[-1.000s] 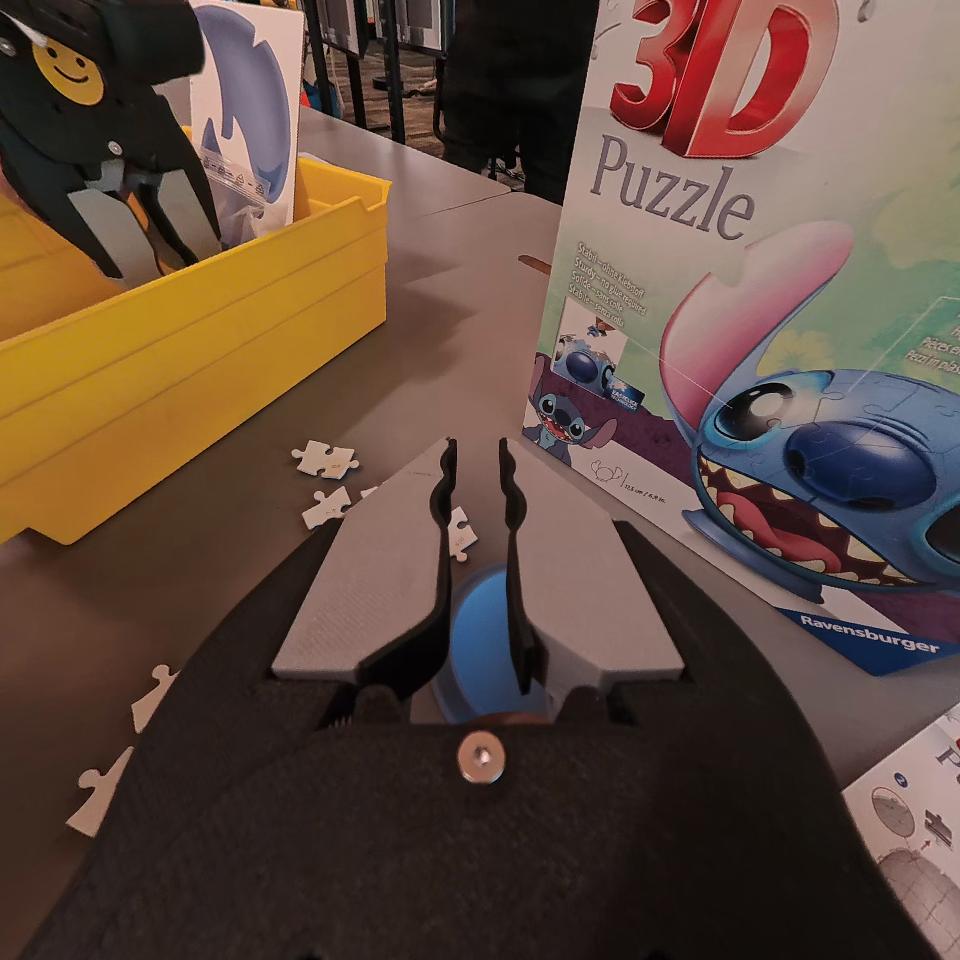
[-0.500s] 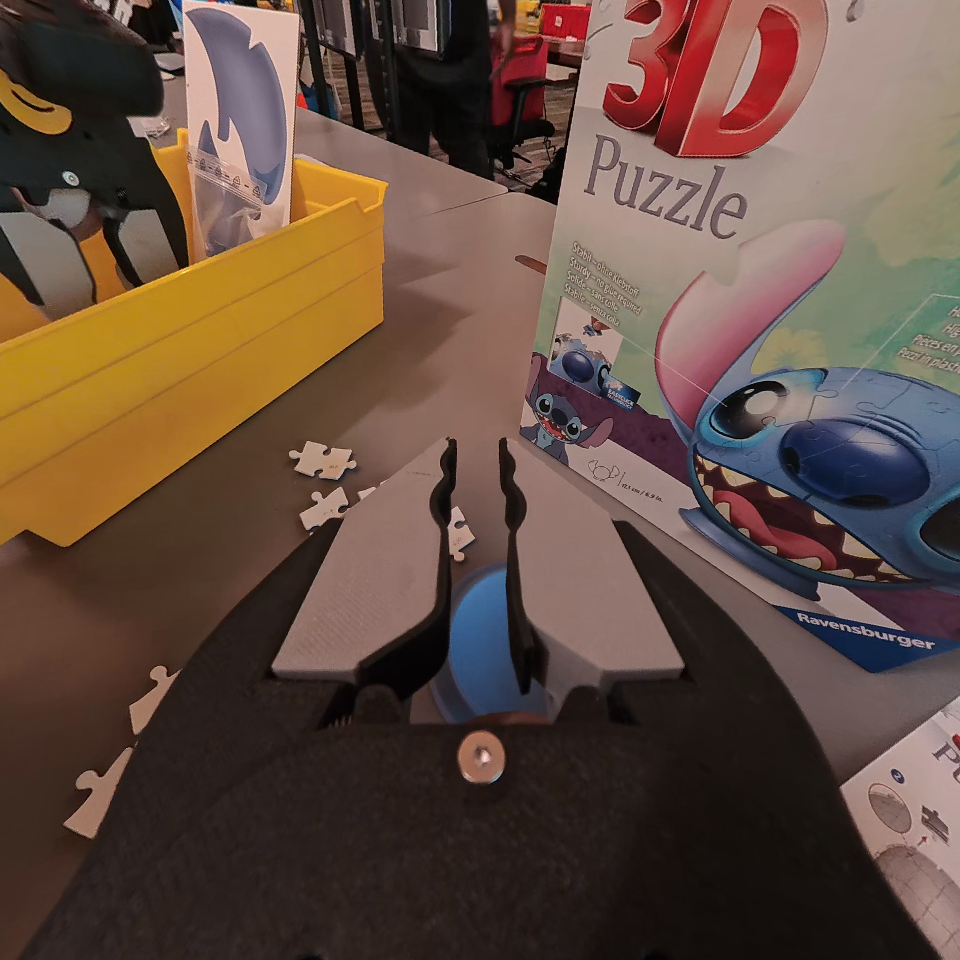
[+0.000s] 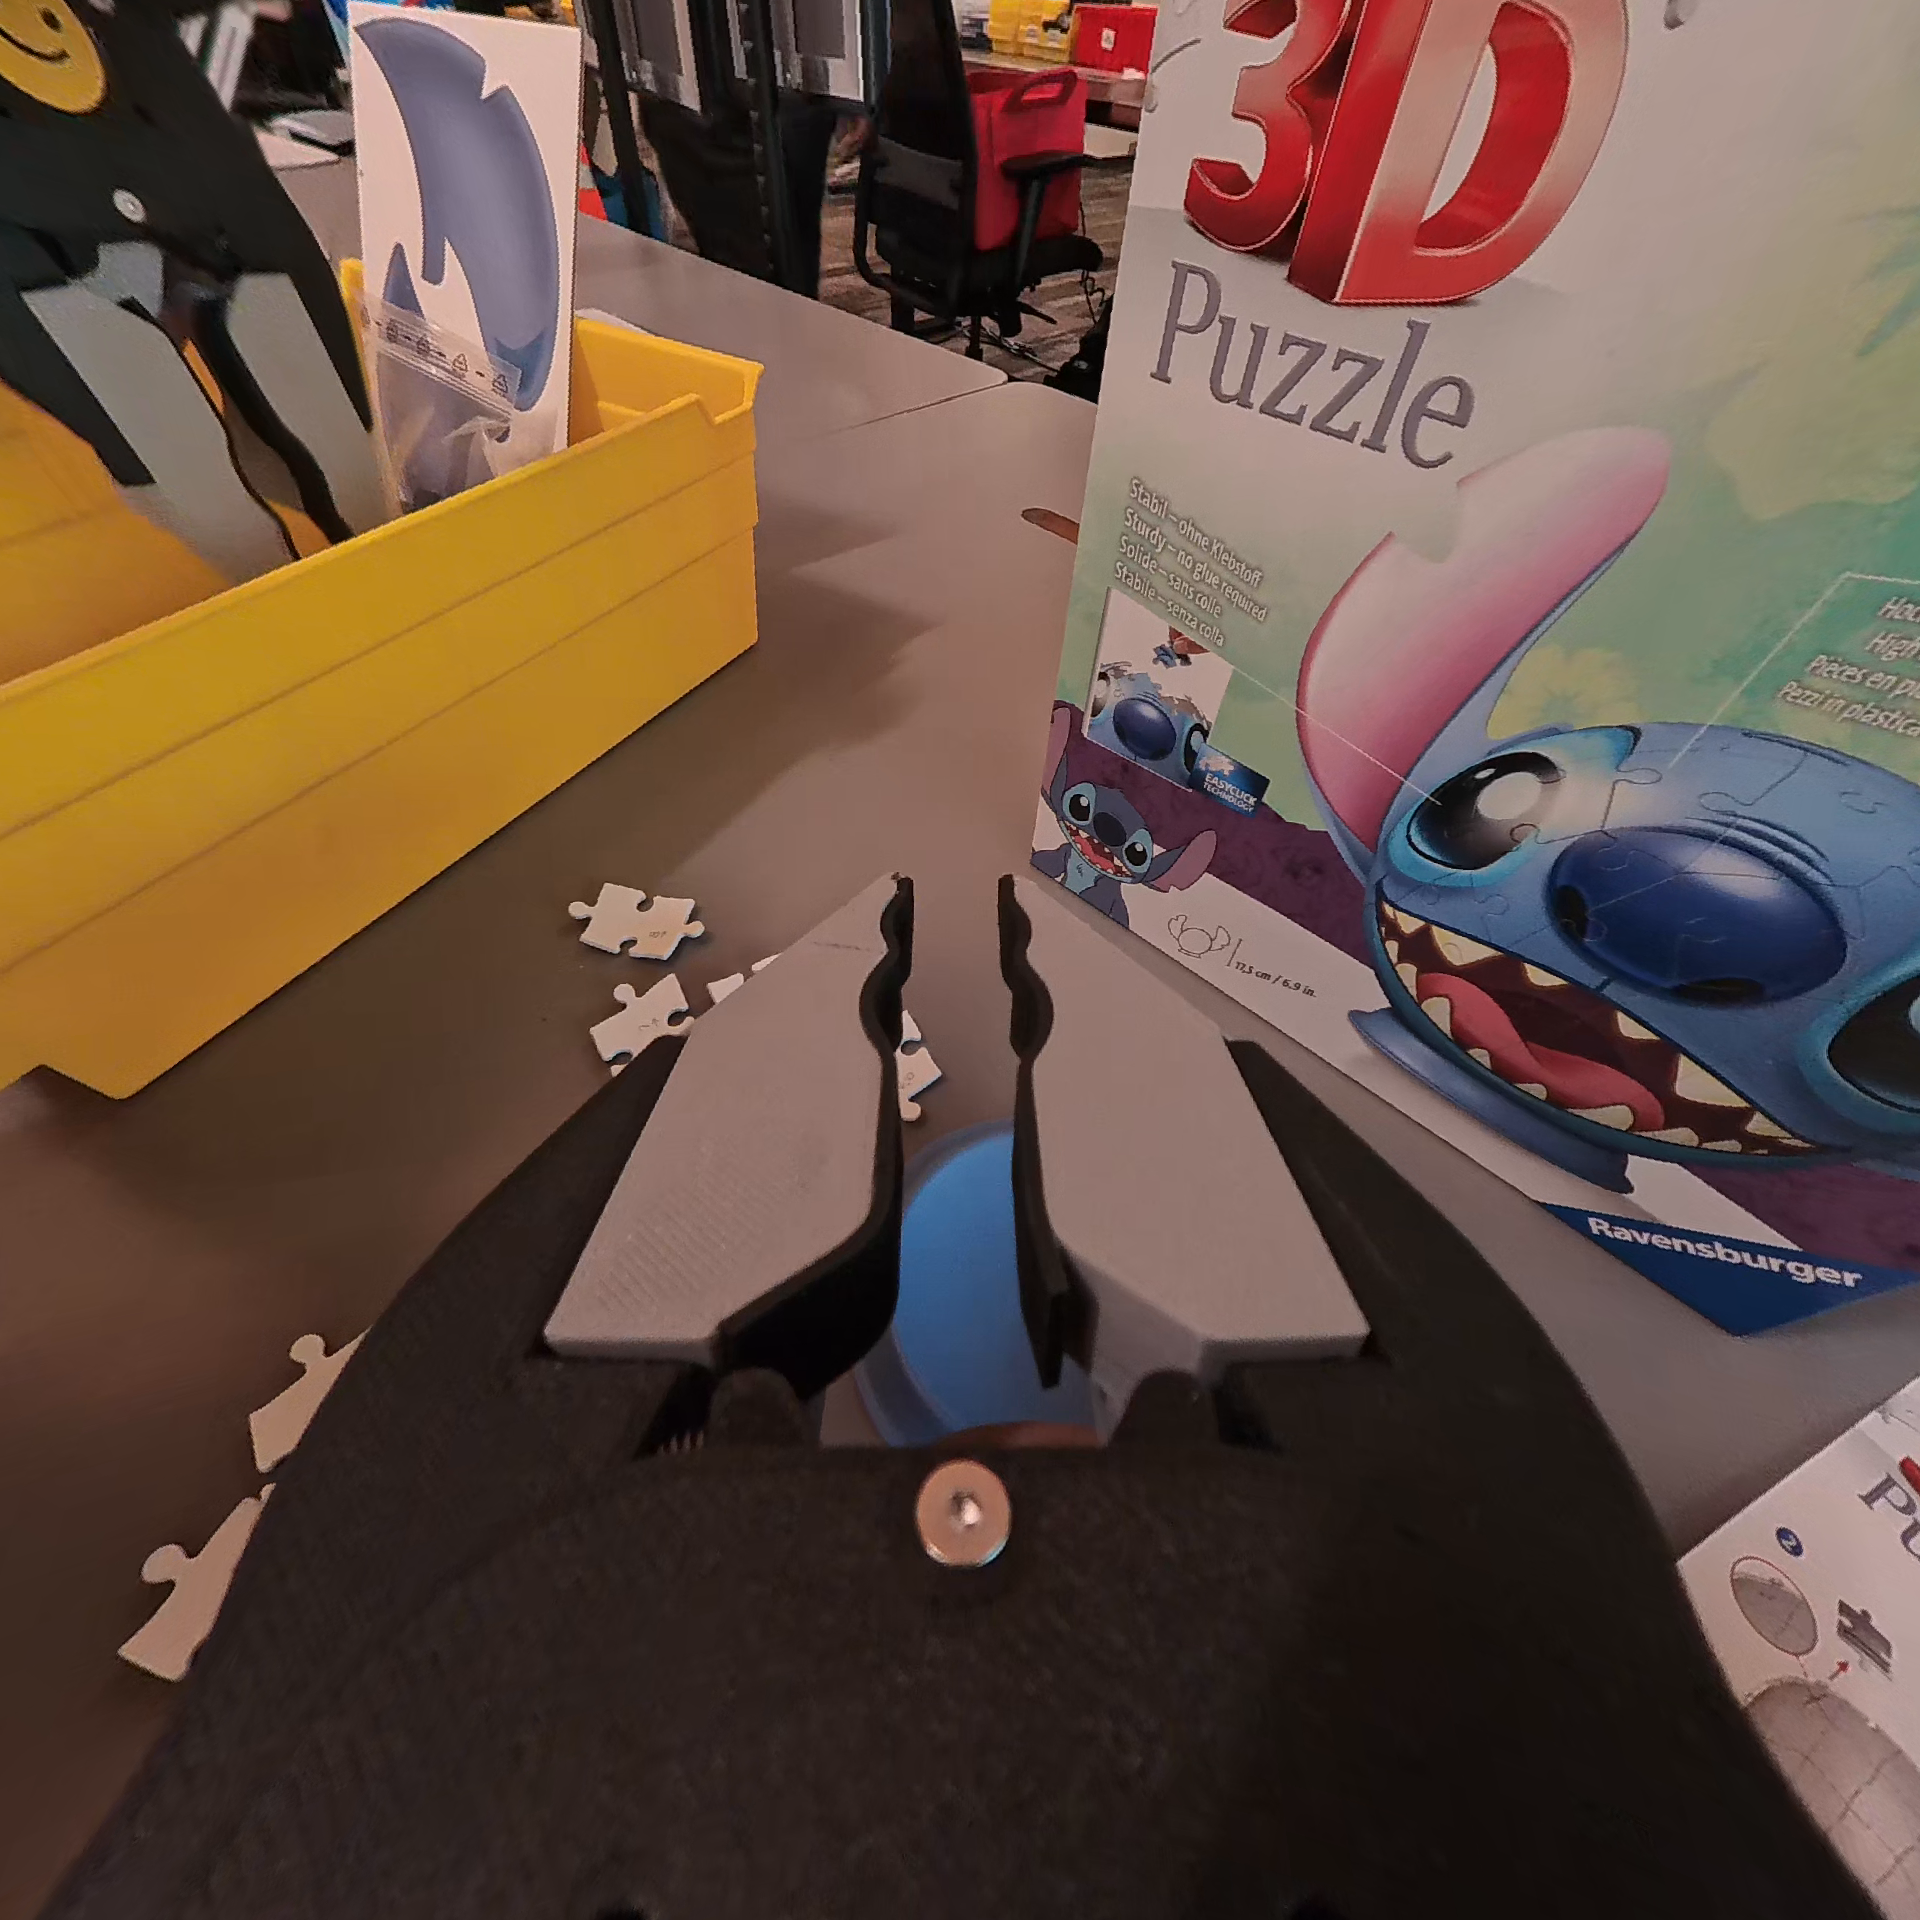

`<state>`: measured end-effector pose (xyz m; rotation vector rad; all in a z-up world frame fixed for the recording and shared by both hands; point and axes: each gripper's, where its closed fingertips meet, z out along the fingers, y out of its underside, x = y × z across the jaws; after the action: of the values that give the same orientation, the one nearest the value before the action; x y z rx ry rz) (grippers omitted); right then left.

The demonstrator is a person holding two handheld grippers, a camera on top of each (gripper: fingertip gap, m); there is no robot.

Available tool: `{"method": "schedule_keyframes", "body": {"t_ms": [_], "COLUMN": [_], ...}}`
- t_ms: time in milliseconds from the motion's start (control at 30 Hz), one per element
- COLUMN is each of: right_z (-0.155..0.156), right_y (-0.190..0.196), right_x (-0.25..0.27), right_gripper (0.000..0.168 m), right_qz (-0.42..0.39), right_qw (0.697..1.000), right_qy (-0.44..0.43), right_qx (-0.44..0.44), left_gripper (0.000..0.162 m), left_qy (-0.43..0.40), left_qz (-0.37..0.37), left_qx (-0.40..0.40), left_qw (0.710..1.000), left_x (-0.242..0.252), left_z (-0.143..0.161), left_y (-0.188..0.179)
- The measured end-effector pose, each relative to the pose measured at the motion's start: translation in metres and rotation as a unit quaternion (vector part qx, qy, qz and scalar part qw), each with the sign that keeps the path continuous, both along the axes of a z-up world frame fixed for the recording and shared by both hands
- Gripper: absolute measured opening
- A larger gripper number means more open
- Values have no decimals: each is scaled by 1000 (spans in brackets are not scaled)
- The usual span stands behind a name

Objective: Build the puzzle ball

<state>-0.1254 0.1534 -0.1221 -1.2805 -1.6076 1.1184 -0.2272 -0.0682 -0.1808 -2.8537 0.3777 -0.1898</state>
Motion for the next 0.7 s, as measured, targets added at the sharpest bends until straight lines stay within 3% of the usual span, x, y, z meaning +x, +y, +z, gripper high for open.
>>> {"method": "schedule_keyframes", "body": {"t_ms": [400, 700], "right_z": [-1, -1], "right_y": [2, 0], "right_x": [0, 0], "right_gripper": [13, 13], "right_qz": [-4, 1], "right_qw": [1000, 1000], "right_qy": [-1, -1], "right_qx": [1, 3], "left_gripper": [14, 15], "left_qy": [83, 87], "left_qz": [35, 31], "left_qx": [-6, 12], "left_qw": [996, 996], "left_x": [-35, -32], "left_z": [-1, -3], "left_y": [-6, 6]}}
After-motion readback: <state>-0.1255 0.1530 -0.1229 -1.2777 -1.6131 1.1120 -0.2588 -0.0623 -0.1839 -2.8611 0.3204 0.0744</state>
